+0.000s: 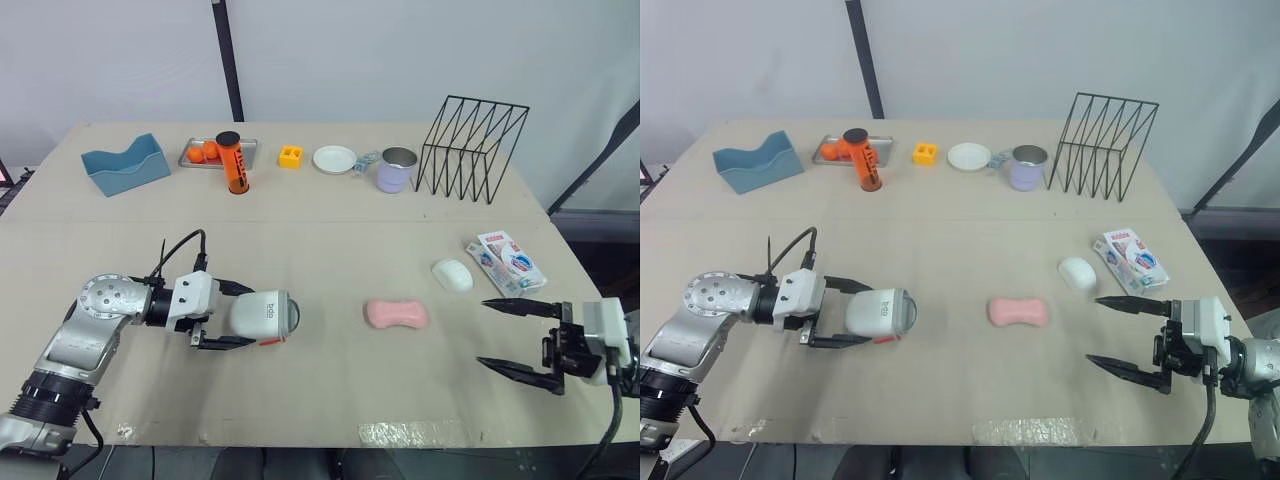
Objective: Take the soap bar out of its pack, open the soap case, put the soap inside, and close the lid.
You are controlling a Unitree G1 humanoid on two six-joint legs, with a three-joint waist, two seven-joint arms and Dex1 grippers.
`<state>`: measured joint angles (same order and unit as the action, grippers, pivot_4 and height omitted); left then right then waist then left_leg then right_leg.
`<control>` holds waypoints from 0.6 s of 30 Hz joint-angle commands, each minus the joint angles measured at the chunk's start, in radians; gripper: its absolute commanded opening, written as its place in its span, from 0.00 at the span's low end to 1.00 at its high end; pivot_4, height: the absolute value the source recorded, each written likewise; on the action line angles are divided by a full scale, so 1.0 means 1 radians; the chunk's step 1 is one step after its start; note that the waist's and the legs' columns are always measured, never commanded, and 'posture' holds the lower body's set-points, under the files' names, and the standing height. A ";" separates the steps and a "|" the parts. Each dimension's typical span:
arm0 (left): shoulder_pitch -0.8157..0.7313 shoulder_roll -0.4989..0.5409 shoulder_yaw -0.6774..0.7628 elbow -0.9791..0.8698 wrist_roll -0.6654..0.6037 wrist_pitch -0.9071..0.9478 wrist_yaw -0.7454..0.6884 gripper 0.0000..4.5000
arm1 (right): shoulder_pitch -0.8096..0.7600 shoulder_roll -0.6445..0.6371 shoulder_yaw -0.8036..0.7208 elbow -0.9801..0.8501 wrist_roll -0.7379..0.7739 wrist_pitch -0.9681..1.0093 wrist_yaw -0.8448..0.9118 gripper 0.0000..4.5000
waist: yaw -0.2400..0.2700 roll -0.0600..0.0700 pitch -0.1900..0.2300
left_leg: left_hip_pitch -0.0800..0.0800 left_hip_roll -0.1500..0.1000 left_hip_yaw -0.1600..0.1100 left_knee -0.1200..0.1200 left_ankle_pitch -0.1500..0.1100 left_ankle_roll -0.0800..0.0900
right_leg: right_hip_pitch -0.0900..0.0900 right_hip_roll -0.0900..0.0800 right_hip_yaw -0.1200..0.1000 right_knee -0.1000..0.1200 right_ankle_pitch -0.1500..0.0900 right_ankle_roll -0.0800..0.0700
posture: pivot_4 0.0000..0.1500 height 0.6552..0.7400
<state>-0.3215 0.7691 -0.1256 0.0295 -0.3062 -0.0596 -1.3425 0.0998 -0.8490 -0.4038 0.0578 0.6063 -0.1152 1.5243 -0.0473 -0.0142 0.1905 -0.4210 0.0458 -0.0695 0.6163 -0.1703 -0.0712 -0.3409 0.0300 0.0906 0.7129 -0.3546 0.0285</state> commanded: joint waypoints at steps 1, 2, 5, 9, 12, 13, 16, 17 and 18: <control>-0.012 0.038 0.003 -0.004 0.028 -0.023 -0.030 0.77 | 0.000 -0.014 0.002 -0.050 0.040 0.000 0.068 0.99 | 0.000 0.000 0.000 | 0.000 0.000 0.000 0.000 0.000 0.000 | 0.000 0.000 0.000 0.000 0.000 0.000 | 1.00 1.00; -0.012 0.041 -0.001 -0.003 0.036 -0.027 -0.036 0.77 | 0.002 -0.018 0.007 -0.050 0.038 -0.004 0.078 0.99 | 0.000 0.000 0.000 | 0.000 0.000 0.000 0.000 0.000 0.000 | 0.000 0.000 0.000 0.000 0.000 0.000 | 1.00 1.00; -0.020 0.056 -0.022 0.000 0.070 0.002 -0.035 0.77 | 0.000 -0.020 0.017 -0.056 0.033 -0.008 0.082 0.99 | 0.000 0.000 0.000 | 0.000 0.000 0.000 0.000 0.000 0.000 | 0.000 0.000 0.000 0.000 0.000 0.000 | 1.00 1.00; -0.044 0.071 -0.054 -0.018 0.117 0.070 -0.034 0.77 | -0.016 -0.017 0.029 -0.060 0.029 0.002 0.063 0.99 | 0.000 0.000 0.000 | 0.000 0.000 0.000 0.000 0.000 0.000 | 0.000 0.000 0.000 0.000 0.000 0.001 | 1.00 1.00; -0.079 0.075 -0.079 -0.054 0.146 0.150 -0.026 0.77 | -0.016 -0.020 0.036 -0.058 0.026 -0.001 0.063 0.99 | 0.000 0.000 0.000 | 0.000 0.000 0.000 0.000 0.000 0.000 | 0.000 0.000 0.000 0.000 0.000 0.001 | 1.00 1.00; -0.089 0.075 -0.085 -0.066 0.151 0.174 -0.024 0.77 | -0.016 -0.020 0.036 -0.057 0.026 -0.001 0.063 0.99 | 0.000 0.000 0.000 | 0.000 0.000 0.000 0.000 0.000 0.000 | 0.000 0.000 0.000 0.000 0.000 0.001 | 1.00 1.00; -0.121 0.076 -0.106 -0.107 0.174 0.237 -0.020 0.77 | -0.015 -0.022 0.040 -0.046 0.020 -0.007 0.070 0.99 | 0.000 0.000 0.000 | -0.001 0.000 0.000 0.000 0.000 0.001 | 0.000 0.000 0.000 -0.001 -0.001 0.001 | 1.00 1.00; -0.130 0.074 -0.111 -0.120 0.177 0.254 -0.018 0.77 | -0.013 -0.022 0.041 -0.044 0.018 -0.011 0.073 0.99 | 0.000 0.000 0.000 | -0.001 0.000 0.000 0.000 0.000 0.001 | 0.000 0.000 0.000 -0.001 -0.001 0.001 | 1.00 1.00; -0.139 0.072 -0.116 -0.130 0.181 0.270 -0.014 0.77 | -0.012 -0.021 0.043 -0.043 0.017 -0.010 0.074 0.99 | 0.000 0.000 0.000 | -0.001 0.000 0.000 0.000 0.000 0.001 | 0.000 0.000 0.000 -0.001 -0.001 0.001 | 1.00 1.00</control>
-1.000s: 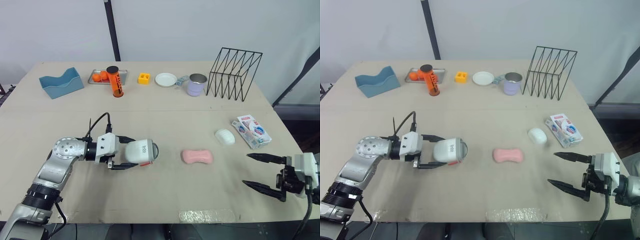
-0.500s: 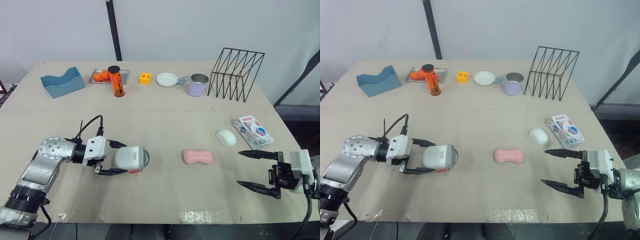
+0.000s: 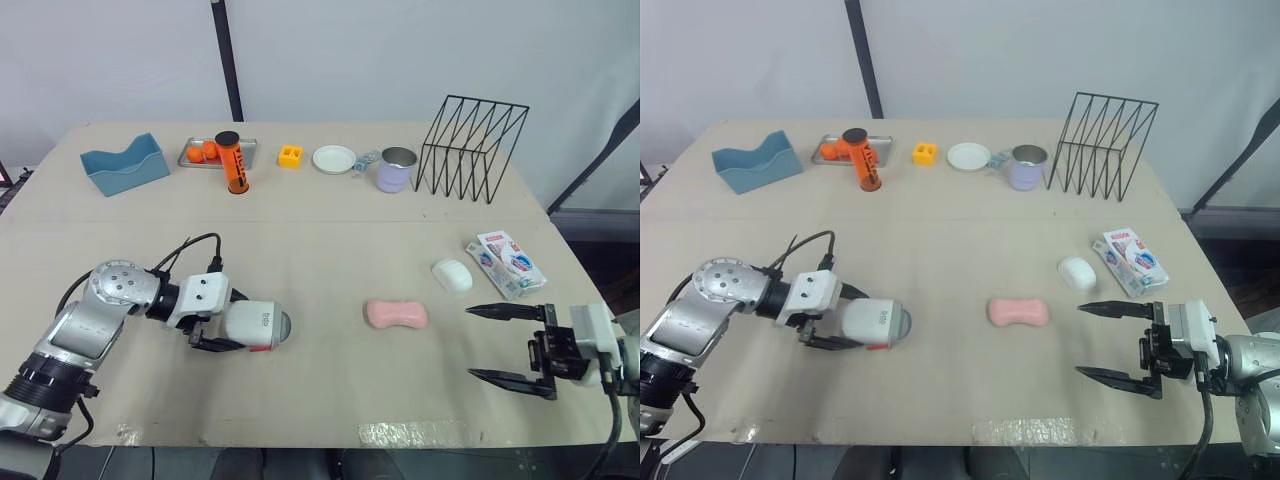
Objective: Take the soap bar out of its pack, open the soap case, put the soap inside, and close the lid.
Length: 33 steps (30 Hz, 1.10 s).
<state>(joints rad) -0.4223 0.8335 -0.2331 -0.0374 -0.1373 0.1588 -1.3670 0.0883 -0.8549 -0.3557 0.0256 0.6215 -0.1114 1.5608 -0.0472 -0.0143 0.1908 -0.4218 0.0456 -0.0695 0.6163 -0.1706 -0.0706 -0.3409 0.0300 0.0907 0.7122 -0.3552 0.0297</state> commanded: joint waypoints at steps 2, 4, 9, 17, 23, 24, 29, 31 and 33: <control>-0.057 0.001 -0.021 -0.081 0.021 0.077 0.020 0.77 | 0.001 -0.013 -0.002 -0.011 0.001 -0.014 0.038 0.99 | 0.000 0.000 0.000 | 0.000 0.000 0.000 0.000 0.000 0.000 | 0.000 0.000 0.000 0.000 0.000 0.000 | 1.00 1.00; -0.081 -0.012 -0.033 -0.092 0.029 0.101 0.029 0.77 | -0.002 -0.010 0.003 -0.006 -0.002 -0.017 0.037 0.99 | 0.000 0.000 0.000 | 0.000 0.000 0.000 0.000 0.000 0.000 | 0.000 0.000 0.000 0.000 0.000 0.000 | 1.00 1.00; -0.105 -0.017 -0.038 -0.114 0.016 0.152 0.029 0.77 | -0.007 -0.010 0.006 0.002 -0.006 -0.021 0.037 0.99 | 0.000 0.000 0.000 | 0.000 0.000 0.000 0.000 0.000 0.000 | 0.000 0.000 0.000 0.000 0.000 0.000 | 1.00 1.00; -0.133 -0.006 -0.050 -0.143 0.017 0.185 0.005 0.77 | -0.011 -0.009 0.013 0.012 -0.013 -0.024 0.036 0.99 | 0.000 0.000 0.000 | 0.000 0.000 0.000 0.000 0.000 0.001 | 0.000 0.000 0.000 0.000 0.000 0.000 | 1.00 1.00; -0.144 -0.001 -0.052 -0.151 0.018 0.192 -0.003 0.77 | -0.014 -0.011 0.019 0.018 -0.015 -0.028 0.035 0.99 | 0.000 0.000 0.000 | 0.000 0.000 0.000 0.000 0.000 0.001 | 0.000 0.000 0.000 0.000 0.000 0.000 | 1.00 1.00; -0.145 -0.001 -0.051 -0.150 0.017 0.192 -0.002 0.77 | -0.014 -0.011 0.019 0.018 -0.015 -0.028 0.034 0.99 | 0.000 0.000 0.000 | 0.000 0.000 0.000 0.000 0.000 0.001 | 0.000 0.000 0.000 0.000 0.000 0.000 | 1.00 1.00; -0.144 0.006 -0.056 -0.141 0.021 0.183 -0.008 0.77 | -0.015 -0.010 0.021 0.019 -0.016 -0.030 0.033 0.99 | 0.000 0.000 0.000 | 0.000 0.000 0.000 0.000 0.000 0.001 | 0.000 0.000 0.000 0.000 0.000 0.000 | 1.00 1.00; -0.145 0.003 -0.057 -0.133 0.022 0.179 -0.004 0.77 | -0.015 -0.011 0.021 0.022 -0.016 -0.032 0.034 0.99 | 0.000 0.000 0.000 | 0.000 0.000 0.000 0.000 0.000 0.001 | 0.000 0.000 0.000 0.000 0.000 0.000 | 1.00 1.00; -0.148 -0.002 -0.058 -0.127 0.022 0.176 0.000 0.77 | -0.016 -0.011 0.022 0.026 -0.017 -0.035 0.035 0.99 | 0.000 0.000 0.000 | 0.000 0.000 0.000 0.000 0.000 0.001 | 0.000 0.000 0.000 0.000 0.000 0.000 | 1.00 1.00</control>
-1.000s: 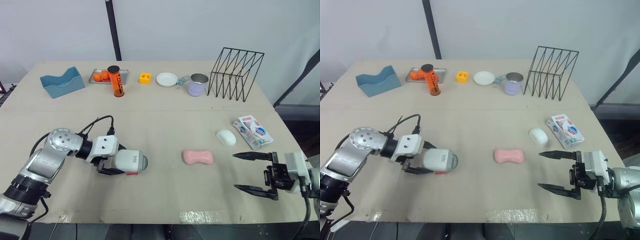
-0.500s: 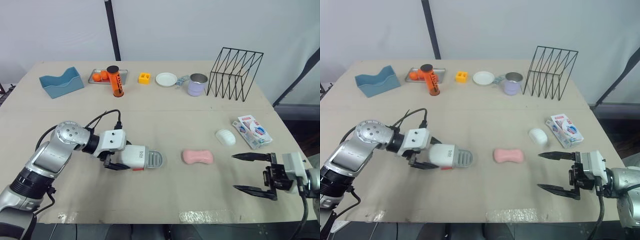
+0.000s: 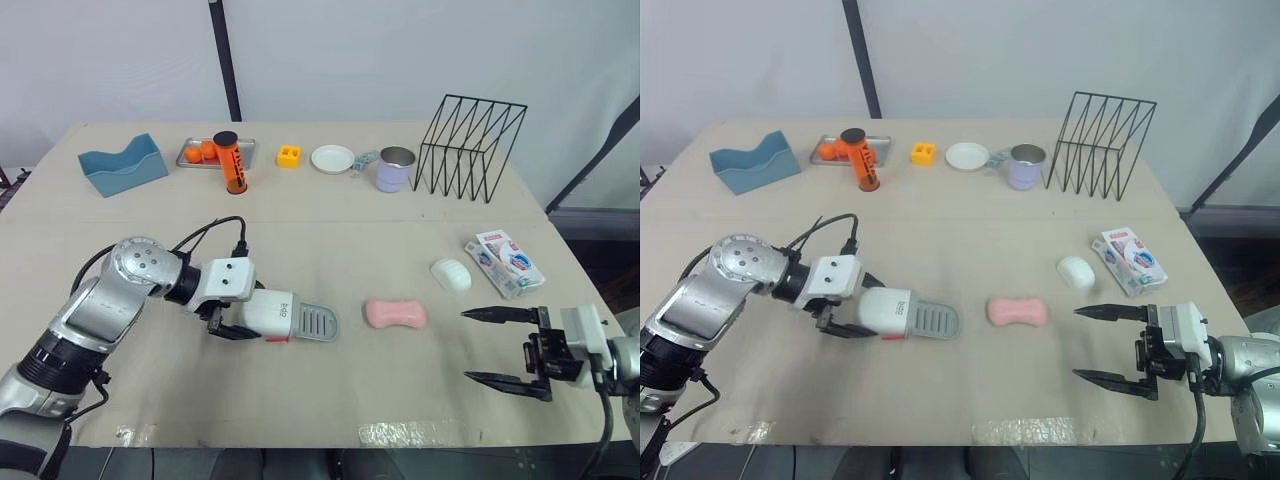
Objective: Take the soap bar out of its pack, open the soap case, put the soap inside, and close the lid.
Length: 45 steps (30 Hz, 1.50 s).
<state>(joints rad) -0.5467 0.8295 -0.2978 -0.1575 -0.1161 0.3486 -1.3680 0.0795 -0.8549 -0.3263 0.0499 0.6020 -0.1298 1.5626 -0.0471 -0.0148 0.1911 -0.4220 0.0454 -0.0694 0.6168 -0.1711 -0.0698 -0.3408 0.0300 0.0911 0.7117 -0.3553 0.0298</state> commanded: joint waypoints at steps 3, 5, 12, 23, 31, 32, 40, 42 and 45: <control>-0.026 -0.002 0.005 -0.008 0.000 -0.016 0.006 0.77 | -0.011 -0.012 -0.007 0.007 0.001 -0.020 0.035 0.99 | 0.000 0.000 0.000 | 0.000 0.000 0.000 0.000 0.000 0.000 | 0.000 0.000 0.000 0.000 0.000 0.000 | 1.00 1.00; -0.021 0.012 -0.005 -0.001 0.020 -0.043 0.002 0.77 | -0.013 -0.014 -0.006 0.012 0.000 -0.023 0.037 0.99 | 0.000 0.000 0.000 | 0.000 0.000 0.000 0.000 0.000 0.000 | 0.000 0.000 0.000 0.000 0.000 0.000 | 1.00 1.00; -0.002 0.044 0.009 0.055 0.040 -0.098 0.003 0.77 | -0.026 -0.007 -0.008 -0.003 0.029 0.027 0.013 0.99 | 0.000 0.000 0.000 | 0.000 0.000 0.000 0.000 0.000 0.000 | 0.000 0.000 0.000 0.000 0.000 0.000 | 1.00 1.00; 0.018 0.112 0.056 0.113 0.021 -0.158 -0.012 0.77 | -0.047 -0.002 0.000 -0.063 0.049 0.136 -0.020 0.99 | 0.000 0.000 0.000 | 0.000 0.000 0.000 0.000 0.000 0.000 | 0.000 0.000 0.000 0.000 0.000 0.000 | 1.00 1.00; 0.065 0.108 0.082 0.141 0.003 -0.188 -0.009 0.77 | -0.057 -0.004 0.014 -0.063 0.030 0.137 -0.020 0.99 | 0.000 0.000 0.000 | 0.000 0.000 0.000 0.000 0.000 0.000 | 0.000 0.000 0.000 0.000 0.000 0.000 | 1.00 1.00; 0.071 0.106 0.083 0.142 -0.002 -0.191 -0.010 0.77 | -0.057 -0.003 0.014 -0.064 0.029 0.138 -0.021 0.99 | 0.000 0.000 0.000 | 0.000 0.000 0.000 0.000 0.000 0.000 | 0.000 0.000 0.000 0.000 0.000 0.000 | 1.00 1.00; 0.079 0.083 0.077 0.196 0.012 -0.256 0.000 0.77 | -0.052 -0.007 0.013 -0.073 0.021 0.146 -0.021 0.99 | 0.000 0.000 0.000 | 0.000 0.000 0.000 0.000 0.000 0.000 | 0.000 0.000 0.000 0.000 0.000 0.000 | 1.00 1.00; 0.076 0.081 0.075 0.206 0.011 -0.268 -0.004 0.77 | -0.050 -0.008 0.011 -0.073 0.018 0.146 -0.021 0.99 | 0.000 0.000 0.000 | 0.000 0.000 0.000 0.000 0.000 0.000 | 0.000 0.000 0.000 0.000 0.000 0.000 | 1.00 1.00; 0.070 0.079 0.076 0.223 0.011 -0.281 -0.006 1.00 | -0.043 -0.009 0.008 -0.074 0.015 0.144 -0.018 1.00 | 0.000 0.000 0.000 | 0.000 0.000 0.000 0.000 0.000 0.000 | 0.000 0.000 0.000 0.000 0.000 0.000 | 1.00 1.00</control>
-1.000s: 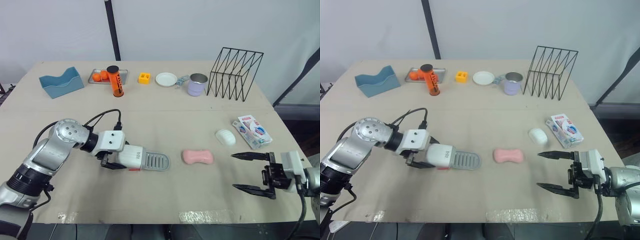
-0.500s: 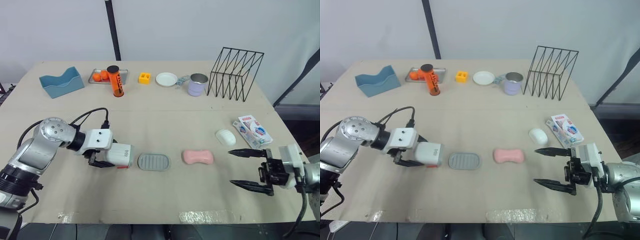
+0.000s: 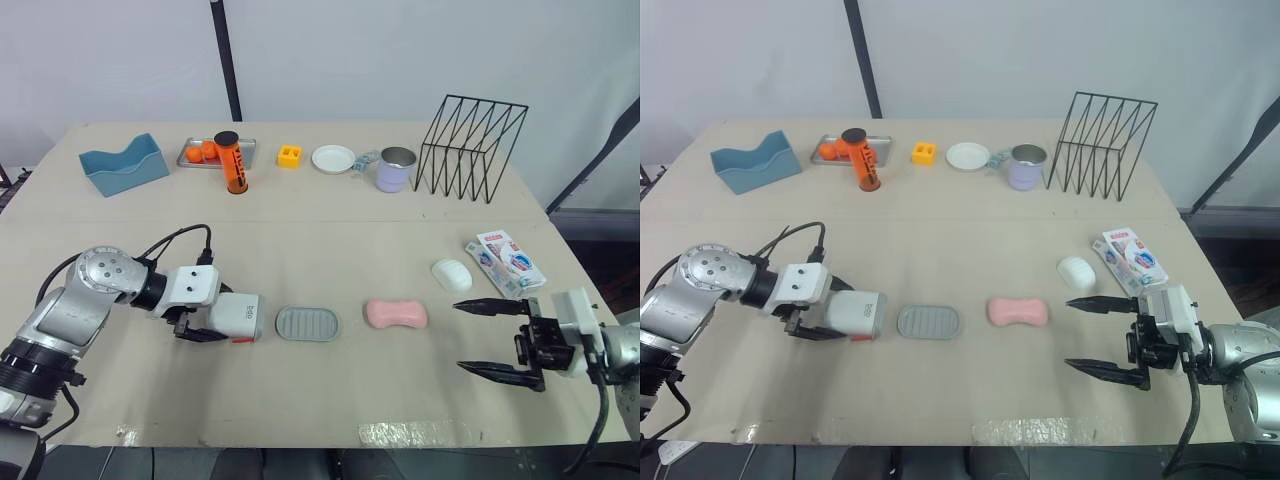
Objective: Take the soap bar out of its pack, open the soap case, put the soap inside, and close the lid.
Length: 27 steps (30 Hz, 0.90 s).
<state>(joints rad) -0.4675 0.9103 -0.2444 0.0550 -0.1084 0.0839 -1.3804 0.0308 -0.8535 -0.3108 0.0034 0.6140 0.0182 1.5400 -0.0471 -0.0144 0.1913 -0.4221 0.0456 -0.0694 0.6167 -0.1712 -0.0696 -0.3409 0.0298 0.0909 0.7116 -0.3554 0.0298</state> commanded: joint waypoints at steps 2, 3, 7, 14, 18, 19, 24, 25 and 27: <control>-0.016 -0.003 0.024 0.021 0.000 -0.019 0.002 1.00 | 0.011 -0.010 -0.011 -0.029 0.001 -0.006 0.006 1.00 | 0.000 0.000 0.000 | 0.000 0.000 0.000 0.000 0.000 0.000 | 0.000 0.000 0.000 0.000 0.000 0.000 | 1.00 1.00; -0.018 -0.004 0.024 0.024 -0.002 -0.019 0.000 1.00 | 0.013 -0.010 -0.011 -0.029 0.000 -0.006 0.005 1.00 | 0.000 0.000 0.000 | 0.000 0.000 0.000 0.000 0.000 0.000 | 0.000 0.000 0.000 0.000 0.000 0.000 | 1.00 1.00; -0.024 -0.006 0.025 0.031 -0.007 -0.023 -0.007 1.00 | 0.014 -0.009 -0.012 -0.029 -0.002 -0.006 0.004 1.00 | 0.000 0.000 0.000 | 0.000 0.000 0.000 0.000 0.000 0.000 | 0.000 0.000 0.000 0.000 0.000 0.000 | 1.00 1.00; -0.037 -0.016 0.043 0.045 -0.038 -0.062 -0.030 1.00 | 0.003 -0.007 -0.005 -0.018 -0.008 -0.011 0.006 1.00 | 0.000 0.000 0.000 | 0.000 0.000 0.000 0.000 0.000 0.000 | 0.000 0.000 0.000 0.000 0.000 0.000 | 1.00 1.00; -0.028 -0.007 0.057 0.037 -0.070 -0.086 -0.067 1.00 | -0.029 -0.008 0.010 -0.021 -0.012 0.006 -0.008 1.00 | -0.001 0.000 0.000 | 0.000 0.000 0.000 0.000 0.000 0.000 | 0.000 0.000 0.000 0.000 0.000 0.000 | 1.00 1.00; -0.026 -0.004 0.060 0.038 -0.074 -0.094 -0.073 1.00 | -0.039 -0.008 0.014 -0.020 -0.015 0.009 -0.011 1.00 | -0.001 0.000 0.000 | 0.000 0.000 0.000 0.000 0.000 0.000 | 0.000 0.000 0.000 0.000 0.000 0.000 | 1.00 1.00; -0.022 -0.005 0.091 0.049 -0.108 -0.130 -0.097 1.00 | -0.087 -0.025 0.042 -0.015 -0.048 0.035 -0.047 1.00 | 0.000 0.000 0.000 | 0.000 0.000 0.000 0.000 0.000 0.000 | 0.000 0.000 0.000 0.000 0.000 0.000 | 1.00 1.00; -0.020 -0.006 0.102 0.050 -0.121 -0.133 -0.103 1.00 | -0.100 -0.028 0.048 -0.017 -0.053 0.047 -0.057 1.00 | 0.000 0.000 0.000 | -0.001 0.000 0.000 0.000 0.000 0.000 | 0.000 0.000 0.000 0.000 0.000 0.000 | 1.00 1.00; -0.014 -0.010 0.129 0.049 -0.159 -0.135 -0.114 1.00 | -0.126 -0.038 0.066 -0.021 -0.074 0.057 -0.071 1.00 | 0.000 0.000 0.000 | -0.001 0.000 0.000 0.000 0.000 0.000 | -0.001 0.000 0.000 0.000 0.000 0.000 | 1.00 1.00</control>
<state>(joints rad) -0.4808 0.8891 -0.1676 0.1088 -0.2257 -0.0408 -1.4799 -0.0757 -0.8713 -0.2377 0.0038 0.5480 0.0692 1.4795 -0.0475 -0.0142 0.1915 -0.4226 0.0458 -0.0692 0.6168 -0.1712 -0.0696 -0.3414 0.0298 0.0907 0.7117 -0.3553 0.0297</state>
